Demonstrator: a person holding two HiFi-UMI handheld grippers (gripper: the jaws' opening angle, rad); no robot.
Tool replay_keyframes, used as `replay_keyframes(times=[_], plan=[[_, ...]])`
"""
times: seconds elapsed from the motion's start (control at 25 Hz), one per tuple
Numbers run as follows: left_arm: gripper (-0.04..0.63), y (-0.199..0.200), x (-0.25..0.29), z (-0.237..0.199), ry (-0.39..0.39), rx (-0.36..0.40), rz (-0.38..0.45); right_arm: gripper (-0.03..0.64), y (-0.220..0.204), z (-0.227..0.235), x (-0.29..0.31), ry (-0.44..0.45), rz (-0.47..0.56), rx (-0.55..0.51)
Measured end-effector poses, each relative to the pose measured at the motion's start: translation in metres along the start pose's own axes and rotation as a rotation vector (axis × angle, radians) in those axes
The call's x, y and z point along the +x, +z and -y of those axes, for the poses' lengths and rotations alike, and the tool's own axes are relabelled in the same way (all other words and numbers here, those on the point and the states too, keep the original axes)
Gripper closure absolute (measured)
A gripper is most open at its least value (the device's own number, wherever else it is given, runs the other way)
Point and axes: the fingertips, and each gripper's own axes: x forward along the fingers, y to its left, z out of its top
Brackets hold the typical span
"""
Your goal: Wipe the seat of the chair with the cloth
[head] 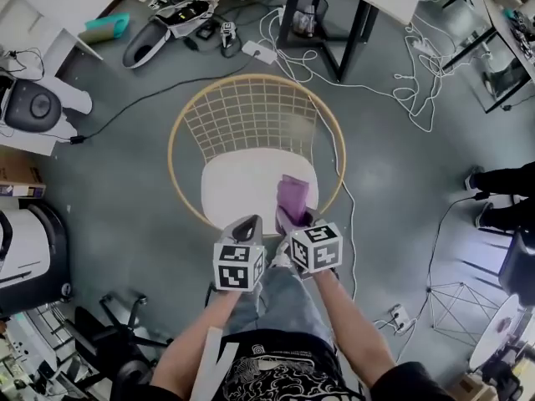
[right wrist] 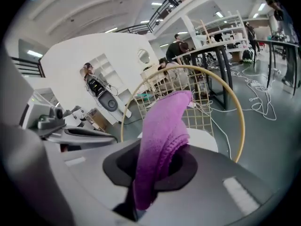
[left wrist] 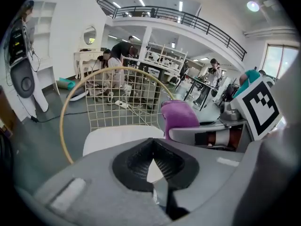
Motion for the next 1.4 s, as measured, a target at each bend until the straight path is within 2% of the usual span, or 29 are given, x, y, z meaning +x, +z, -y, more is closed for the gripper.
replay_keyframes(times=[0.28,0.44,0.6,0.88,1.16,1.4], plan=[[0.595,0.020,-0.051,-0.018,-0.014,0.013,0.112,0.555,0.019,-0.073,-0.013,-0.006,0.080,-0.093],[0.595,0.037,-0.086,-0.018,-0.038,0.050,0.168,0.557,0.036,-0.111,-0.028,-0.013,0.142,-0.132],[0.595,0.056,-0.113,-0.016,-0.050,0.090,0.211,0.557,0.059,-0.136,-0.043,-0.027,0.202,-0.181],[0.595,0.078,-0.148,-0.020,-0.069,0.104,0.306,0.558,0.081,-0.168,-0.063,-0.057,0.290,-0.251],[0.595,0.080,-0.163,-0.028,-0.074,0.120,0.324,0.558,0.085,-0.184,-0.066,-0.087,0.319,-0.260],[0.595,0.080,-0.171,-0.042,-0.064,0.119,0.329,0.558,0.085,-0.199,-0.057,-0.068,0.320,-0.255]])
